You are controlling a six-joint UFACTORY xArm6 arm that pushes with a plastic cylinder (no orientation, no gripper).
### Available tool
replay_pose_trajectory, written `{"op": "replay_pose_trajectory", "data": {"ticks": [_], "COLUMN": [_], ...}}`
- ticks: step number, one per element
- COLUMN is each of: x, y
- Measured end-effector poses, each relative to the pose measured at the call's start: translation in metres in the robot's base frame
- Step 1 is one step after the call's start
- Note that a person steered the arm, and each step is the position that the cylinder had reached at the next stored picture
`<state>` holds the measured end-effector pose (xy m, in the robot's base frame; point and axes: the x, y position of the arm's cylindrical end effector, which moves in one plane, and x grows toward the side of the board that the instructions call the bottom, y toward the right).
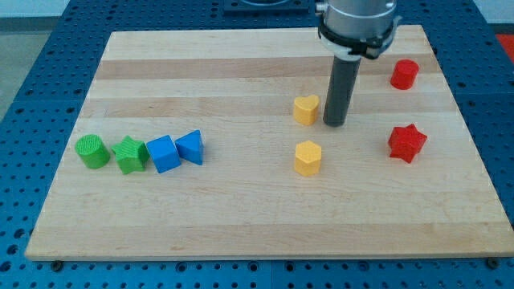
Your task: Push the yellow heart to the yellow hexagon
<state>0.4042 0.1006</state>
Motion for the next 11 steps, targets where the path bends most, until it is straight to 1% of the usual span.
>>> {"op": "replay_pose_trajectory", "data": {"ticks": [1,2,3,4,5,6,7,8,9,10,11], "x": [-0.066,-0.075,-0.025,-0.025,-0.020,0.007,0.011,-0.011,-0.060,-0.067,-0.051], "y": [0.000,-0.019,-0.083,-0.084,-0.070,-0.044,-0.041,-0.047,-0.043,-0.005,-0.005]}}
